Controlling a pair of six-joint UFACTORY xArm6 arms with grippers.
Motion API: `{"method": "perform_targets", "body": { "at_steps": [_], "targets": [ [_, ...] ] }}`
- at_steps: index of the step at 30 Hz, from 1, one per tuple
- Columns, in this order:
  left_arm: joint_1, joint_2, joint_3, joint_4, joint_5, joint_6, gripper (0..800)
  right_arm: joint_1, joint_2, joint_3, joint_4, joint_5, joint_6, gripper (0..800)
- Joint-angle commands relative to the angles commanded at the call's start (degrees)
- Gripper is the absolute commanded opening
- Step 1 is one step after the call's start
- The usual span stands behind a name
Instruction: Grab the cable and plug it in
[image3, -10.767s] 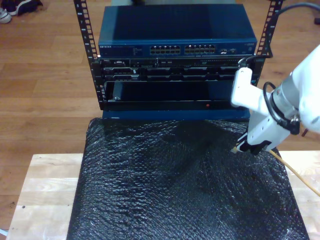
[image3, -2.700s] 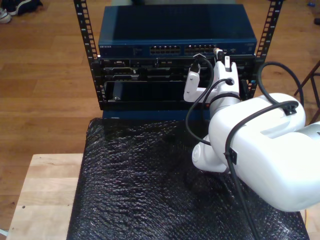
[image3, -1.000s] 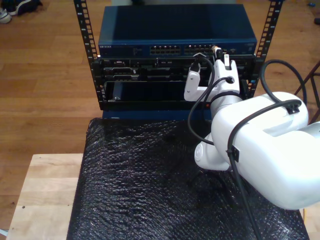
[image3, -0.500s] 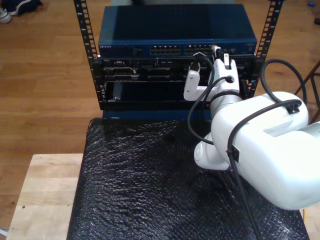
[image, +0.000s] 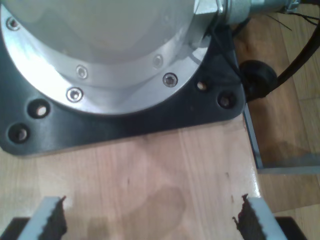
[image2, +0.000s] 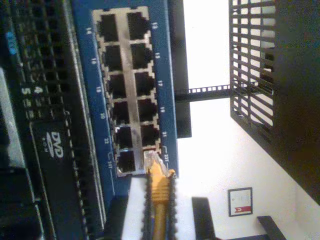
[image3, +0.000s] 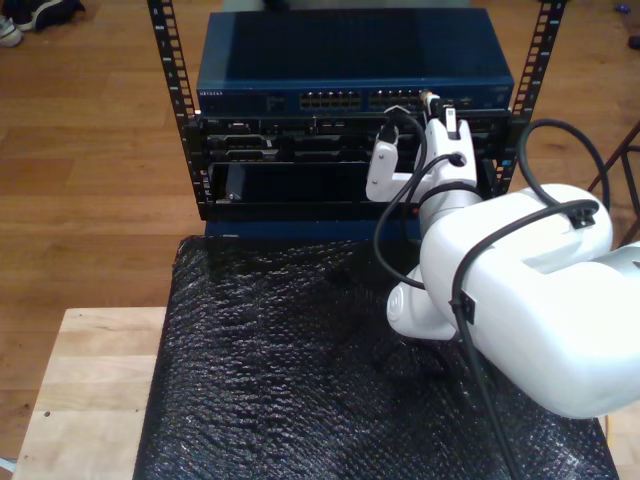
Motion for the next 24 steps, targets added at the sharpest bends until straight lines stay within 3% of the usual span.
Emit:
{"method": "perform_targets", "body": {
  "at_steps": [24],
  "targets": [
    [0.0,0.0,0.0,0.0,0.0,0.0,800,-0.1,0.3,-1.2,-2.1,0.1,-0.2,2]
  ]
}}
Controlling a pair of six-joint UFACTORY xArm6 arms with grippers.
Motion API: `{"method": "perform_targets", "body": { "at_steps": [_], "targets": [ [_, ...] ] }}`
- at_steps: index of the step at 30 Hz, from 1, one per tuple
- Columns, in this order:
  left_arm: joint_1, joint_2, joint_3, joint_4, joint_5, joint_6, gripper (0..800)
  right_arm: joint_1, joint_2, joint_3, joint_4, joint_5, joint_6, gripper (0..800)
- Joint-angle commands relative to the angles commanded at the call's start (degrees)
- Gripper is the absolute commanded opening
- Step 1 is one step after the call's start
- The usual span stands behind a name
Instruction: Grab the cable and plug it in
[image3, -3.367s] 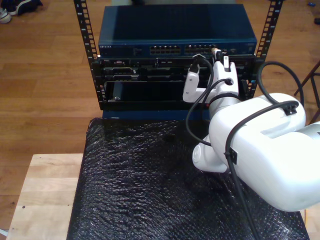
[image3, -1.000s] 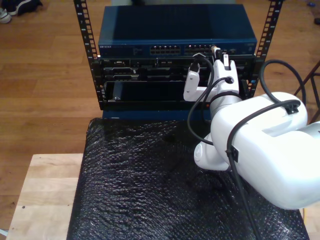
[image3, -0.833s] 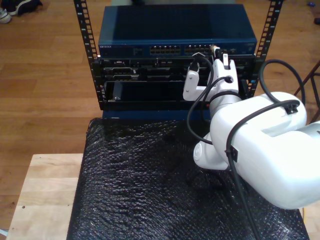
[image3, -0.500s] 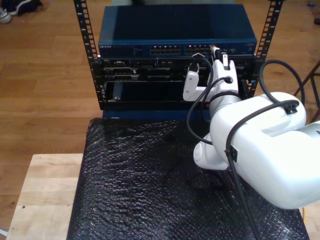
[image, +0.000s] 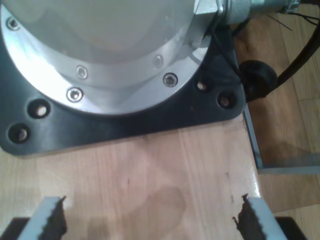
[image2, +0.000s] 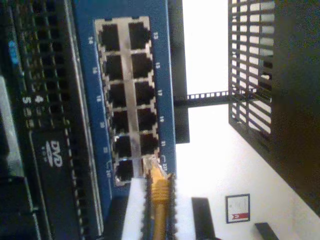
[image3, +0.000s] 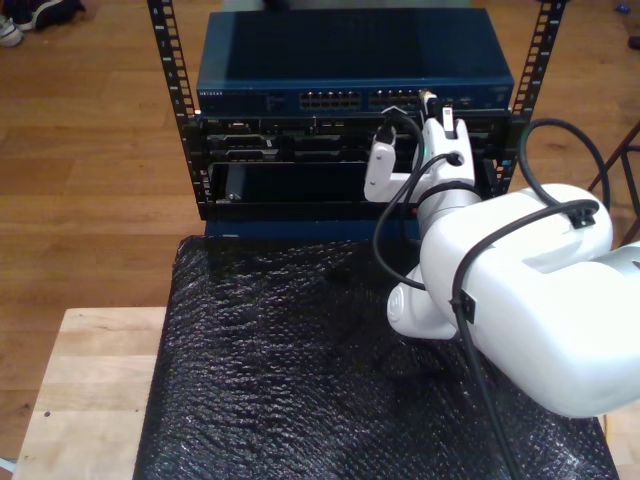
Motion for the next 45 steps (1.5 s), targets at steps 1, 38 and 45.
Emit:
{"method": "perform_targets", "body": {
  "at_steps": [1,38,45],
  "targets": [
    [0.0,0.0,0.0,0.0,0.0,0.0,800,0.0,0.4,-0.3,-0.1,0.0,0.0,2],
    [0.0,0.0,0.0,0.0,0.0,0.0,800,-0.9,1.3,-0.5,-0.4,-0.1,-0.1,2],
    [0.0,0.0,0.0,0.0,0.0,0.0,800,-1.0,1.2,-0.5,-0.5,-0.2,-0.1,2]
  ]
}}
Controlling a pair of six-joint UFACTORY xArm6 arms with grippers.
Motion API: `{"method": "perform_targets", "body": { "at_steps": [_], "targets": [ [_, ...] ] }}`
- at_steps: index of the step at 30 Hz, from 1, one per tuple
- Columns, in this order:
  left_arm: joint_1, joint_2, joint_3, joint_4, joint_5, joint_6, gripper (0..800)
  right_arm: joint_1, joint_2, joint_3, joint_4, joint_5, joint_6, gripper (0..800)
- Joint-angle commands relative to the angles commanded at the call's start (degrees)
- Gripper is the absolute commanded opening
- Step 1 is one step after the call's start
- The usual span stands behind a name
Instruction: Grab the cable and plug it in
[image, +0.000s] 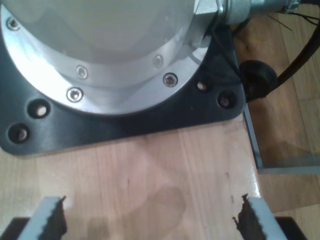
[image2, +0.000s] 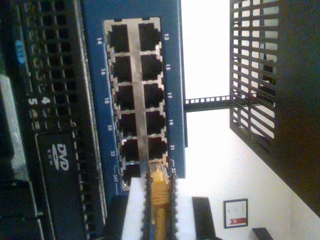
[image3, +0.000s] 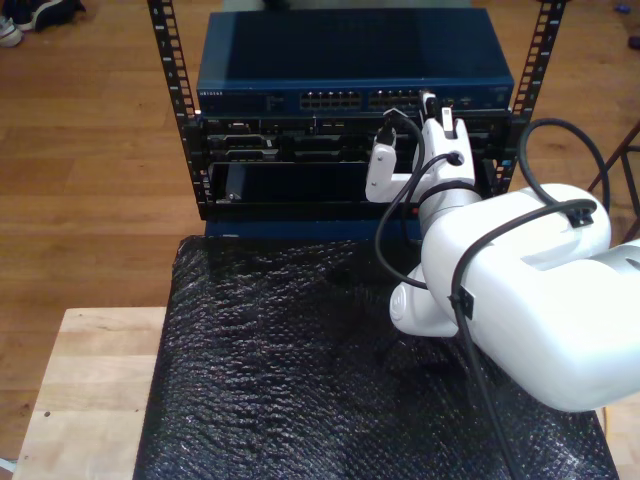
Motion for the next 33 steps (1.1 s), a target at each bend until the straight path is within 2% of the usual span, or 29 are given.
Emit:
{"method": "perform_targets", "body": {
  "at_steps": [28,30,33],
  "targets": [
    [0.0,0.0,0.0,0.0,0.0,0.0,800,-0.9,0.4,-1.4,-1.6,0.3,0.1,10],
    [0.0,0.0,0.0,0.0,0.0,0.0,800,-0.9,0.4,-1.4,-1.7,0.3,0.1,22],
    [0.0,0.0,0.0,0.0,0.0,-0.1,800,-1.0,0.4,-1.1,-1.7,0.3,0.3,92]
  ]
}}
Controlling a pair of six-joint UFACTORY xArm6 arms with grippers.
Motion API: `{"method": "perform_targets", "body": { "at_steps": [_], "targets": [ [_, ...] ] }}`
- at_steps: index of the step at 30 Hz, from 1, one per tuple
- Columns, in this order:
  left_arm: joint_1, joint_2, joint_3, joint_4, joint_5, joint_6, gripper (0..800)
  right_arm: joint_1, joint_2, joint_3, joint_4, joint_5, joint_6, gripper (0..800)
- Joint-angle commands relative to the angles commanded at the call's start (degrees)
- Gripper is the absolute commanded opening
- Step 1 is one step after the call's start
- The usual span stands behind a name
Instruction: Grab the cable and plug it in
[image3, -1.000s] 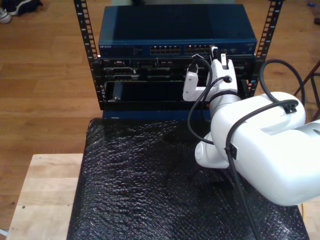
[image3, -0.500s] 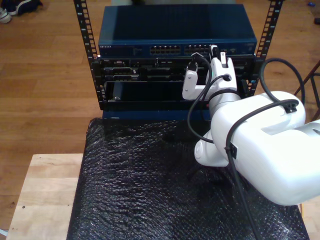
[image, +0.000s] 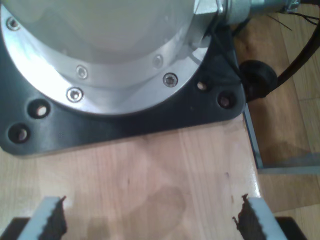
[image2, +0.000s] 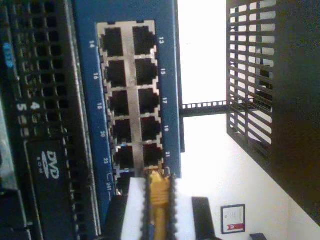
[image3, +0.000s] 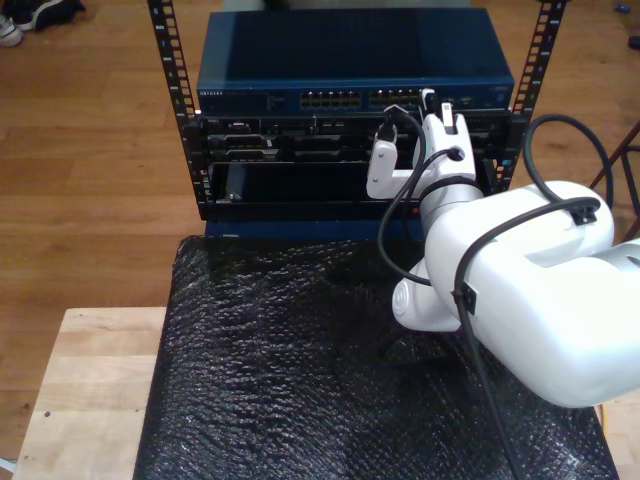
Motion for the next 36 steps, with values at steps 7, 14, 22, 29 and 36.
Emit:
{"method": "perform_targets", "body": {
  "at_steps": [7,14,22,29,36],
  "targets": [
    [0.0,0.0,0.0,0.0,0.0,0.1,800,-0.3,-0.2,0.3,-0.2,0.3,0.3,294],
    [0.0,0.0,0.0,0.0,0.0,0.1,800,-0.3,-2.7,3.4,-1.4,2.7,1.5,375],
    [0.0,0.0,0.0,0.0,0.0,0.1,800,0.2,-9.3,11.8,-1.4,4.6,1.8,412],
    [0.0,0.0,0.0,0.0,0.0,0.1,800,1.8,-15.6,18.7,-1.3,7.6,1.8,435],
    [0.0,0.0,0.0,0.0,0.0,0.1,800,1.9,-24.0,24.8,-1.3,14.4,1.8,493]
  ]
}}
